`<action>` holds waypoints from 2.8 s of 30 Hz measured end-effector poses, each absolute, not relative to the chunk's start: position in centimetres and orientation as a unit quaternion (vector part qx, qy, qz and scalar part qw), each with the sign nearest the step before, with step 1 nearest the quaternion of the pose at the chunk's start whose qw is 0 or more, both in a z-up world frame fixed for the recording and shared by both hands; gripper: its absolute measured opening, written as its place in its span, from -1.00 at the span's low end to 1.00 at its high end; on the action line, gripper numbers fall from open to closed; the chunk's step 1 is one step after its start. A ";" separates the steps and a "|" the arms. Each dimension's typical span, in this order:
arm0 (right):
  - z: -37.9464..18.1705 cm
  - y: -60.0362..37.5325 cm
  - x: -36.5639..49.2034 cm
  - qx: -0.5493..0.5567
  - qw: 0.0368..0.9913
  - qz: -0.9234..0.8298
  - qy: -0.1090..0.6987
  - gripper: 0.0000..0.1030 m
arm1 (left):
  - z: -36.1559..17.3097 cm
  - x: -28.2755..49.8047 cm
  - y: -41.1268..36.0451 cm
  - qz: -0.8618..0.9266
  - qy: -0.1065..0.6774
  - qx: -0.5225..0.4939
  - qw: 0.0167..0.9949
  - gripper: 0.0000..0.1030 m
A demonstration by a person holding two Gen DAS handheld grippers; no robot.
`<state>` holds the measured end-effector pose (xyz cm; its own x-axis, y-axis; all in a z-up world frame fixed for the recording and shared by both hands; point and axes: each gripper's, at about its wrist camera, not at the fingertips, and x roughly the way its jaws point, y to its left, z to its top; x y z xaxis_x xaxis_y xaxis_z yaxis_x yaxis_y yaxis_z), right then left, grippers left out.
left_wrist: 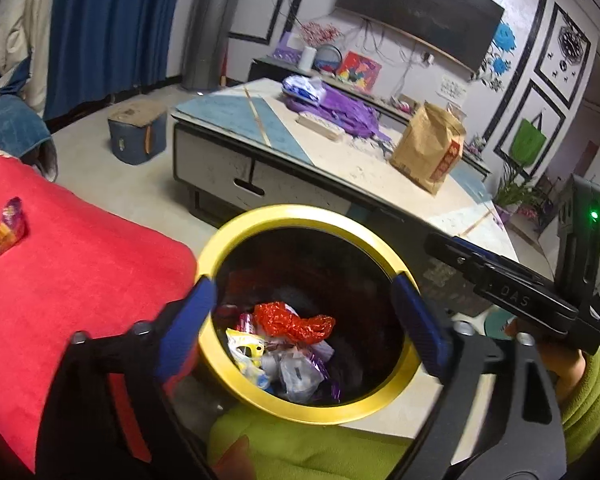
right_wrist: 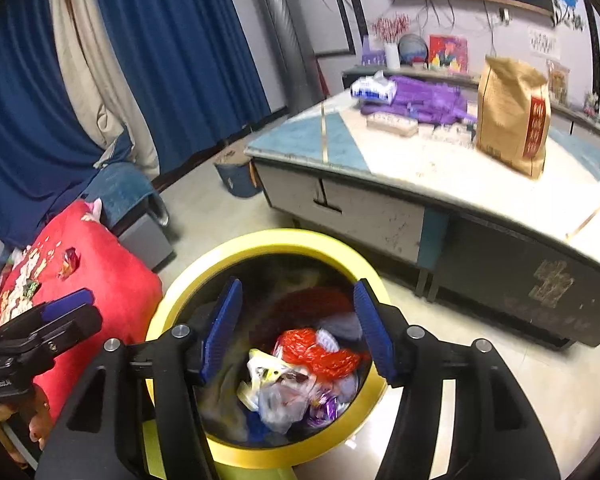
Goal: Collect trash
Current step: 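Open both tools to drop the purple and yellow bags into the bin, then move both tools back toward the remaining wrappers on the bedspread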
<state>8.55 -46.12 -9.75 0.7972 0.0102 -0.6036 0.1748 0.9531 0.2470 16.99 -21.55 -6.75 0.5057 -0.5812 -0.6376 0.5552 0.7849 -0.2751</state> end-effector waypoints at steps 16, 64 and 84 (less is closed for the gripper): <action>-5.2 -40.3 7.4 0.091 0.969 0.031 0.226 0.47 | -2.5 16.6 -13.1 -0.225 0.286 -0.075 0.928 0.79; -9.6 -15.8 27.4 0.048 0.903 0.228 0.362 0.26 | -7.0 21.5 11.7 0.083 0.297 -0.259 0.915 0.79; -10.5 -16.4 22.0 0.076 0.875 0.295 0.377 -0.50 | -9.7 24.2 13.2 0.139 0.328 -0.307 0.882 -0.30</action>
